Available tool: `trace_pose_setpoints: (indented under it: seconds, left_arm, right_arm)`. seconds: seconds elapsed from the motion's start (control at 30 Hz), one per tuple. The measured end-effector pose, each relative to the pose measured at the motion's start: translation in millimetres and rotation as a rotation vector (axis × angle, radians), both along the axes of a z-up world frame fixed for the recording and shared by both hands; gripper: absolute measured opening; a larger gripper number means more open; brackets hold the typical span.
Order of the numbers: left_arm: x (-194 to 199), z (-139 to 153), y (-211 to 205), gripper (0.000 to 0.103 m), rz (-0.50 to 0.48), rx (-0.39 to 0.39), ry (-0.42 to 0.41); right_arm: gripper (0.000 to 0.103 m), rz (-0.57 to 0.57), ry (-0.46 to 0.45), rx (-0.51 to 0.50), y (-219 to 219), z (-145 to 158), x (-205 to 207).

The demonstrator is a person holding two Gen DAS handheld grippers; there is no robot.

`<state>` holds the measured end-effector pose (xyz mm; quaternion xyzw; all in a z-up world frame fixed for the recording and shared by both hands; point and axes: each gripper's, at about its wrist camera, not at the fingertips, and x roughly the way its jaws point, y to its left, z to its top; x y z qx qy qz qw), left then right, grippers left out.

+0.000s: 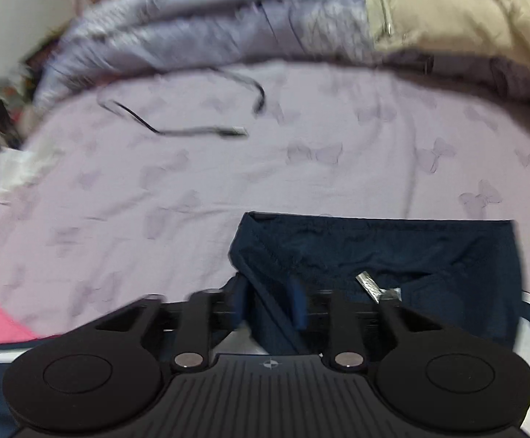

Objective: Fold clothes

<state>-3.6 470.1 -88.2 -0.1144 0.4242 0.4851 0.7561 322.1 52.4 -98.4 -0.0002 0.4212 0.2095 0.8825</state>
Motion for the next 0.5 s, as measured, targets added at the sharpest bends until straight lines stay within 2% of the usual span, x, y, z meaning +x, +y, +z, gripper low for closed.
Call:
trace_pose_setpoints:
  seconds: [0.03,0.07,0.1,0.13,0.2,0.27,0.33,0.37,0.43,0.5]
  left_arm:
    - [1,-1,4,0.068,0.019,-0.004,-0.002]
    - [3,-2,7,0.078,0.032,-0.002,0.006]
    - [6,-2,9,0.08,0.041,0.005,0.021]
    - [9,-2,12,0.08,0.05,0.012,0.036]
    - [16,0,9,0.079,0.041,0.037,0.077]
    - [18,5,1,0.076,0.025,0.062,0.111]
    - [11,14,-10,0.076,0.019,0.075,0.1]
    - [5,20,-15,0.076,0.021,0.082,0.084]
    - [-12,35,-27,0.076,0.041,0.105,0.041]
    - [-30,52,-43,0.073,0.06,0.136,-0.006]
  right_arm:
    - [0.056,0.057,-0.023,0.009,-3,5,-28]
    - [0.057,0.114,-0.047,0.018,-7,10,-57]
    - [0.057,0.172,-0.07,0.027,-10,15,-85]
    - [0.057,0.229,-0.093,0.037,-14,20,-114]
    - [0.057,0.384,-0.036,-0.001,-14,9,-186]
    - [0.064,0.552,0.03,-0.072,-18,-10,-265]
    - [0.063,0.741,-0.02,-0.164,-27,-6,-335]
    - [0.063,0.796,0.006,-0.164,-34,1,-354]
    - [0.062,0.755,0.165,-0.073,-55,15,-359]
    - [0.062,0.611,0.252,-0.037,-80,29,-353]
